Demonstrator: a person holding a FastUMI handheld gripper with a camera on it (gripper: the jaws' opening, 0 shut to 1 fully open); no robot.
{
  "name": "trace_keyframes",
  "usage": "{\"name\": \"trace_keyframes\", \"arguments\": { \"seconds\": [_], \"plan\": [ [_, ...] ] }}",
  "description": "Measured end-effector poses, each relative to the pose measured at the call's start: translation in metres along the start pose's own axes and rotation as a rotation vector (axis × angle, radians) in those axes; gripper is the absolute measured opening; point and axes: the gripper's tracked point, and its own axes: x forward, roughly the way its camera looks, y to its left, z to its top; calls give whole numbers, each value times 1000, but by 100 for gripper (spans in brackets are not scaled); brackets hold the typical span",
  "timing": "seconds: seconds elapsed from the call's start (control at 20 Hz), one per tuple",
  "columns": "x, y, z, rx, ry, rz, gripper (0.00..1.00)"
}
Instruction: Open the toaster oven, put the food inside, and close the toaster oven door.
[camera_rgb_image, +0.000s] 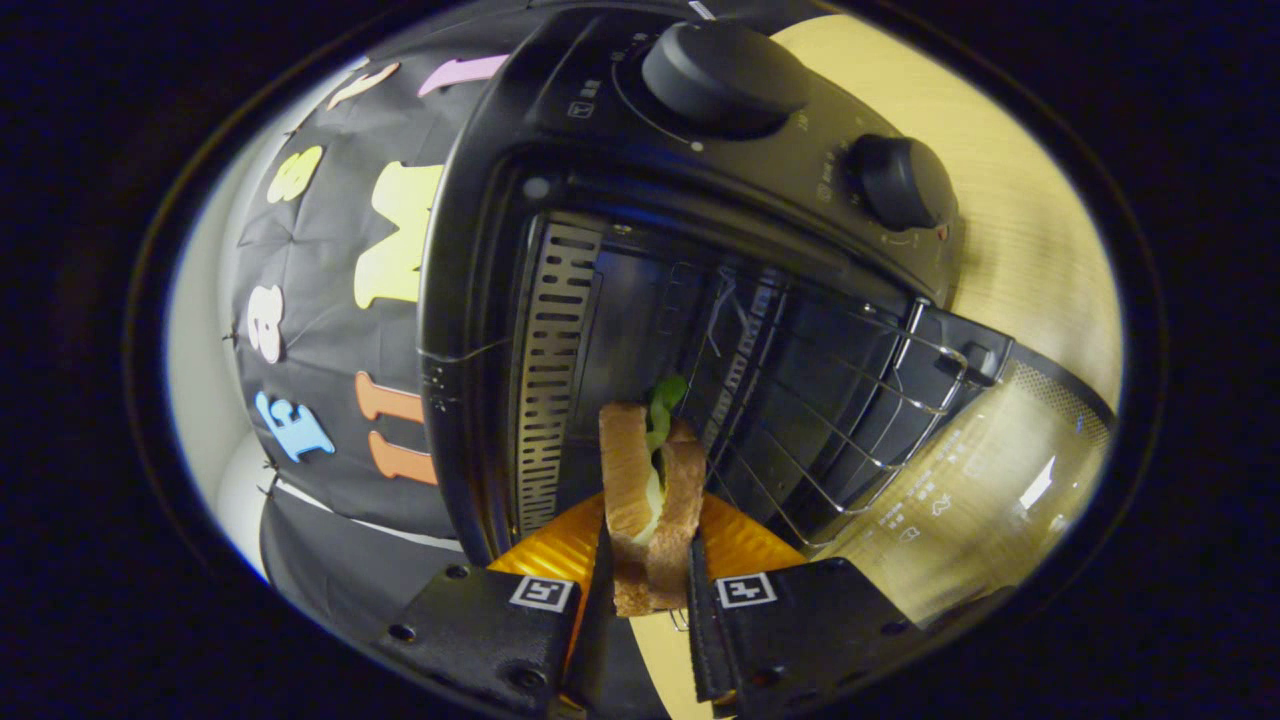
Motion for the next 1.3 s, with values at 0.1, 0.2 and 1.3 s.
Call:
{"name": "trace_keyframes", "arguments": {
  "seconds": [0.1, 0.2, 1.3],
  "plan": [
    [0, -3, 2, -4, -21, -7, 42],
    [1, -4, 2, 2, -33, -8, 47],
    [-68, -4, -54, -201, 195, -303, 100]
  ]
}}
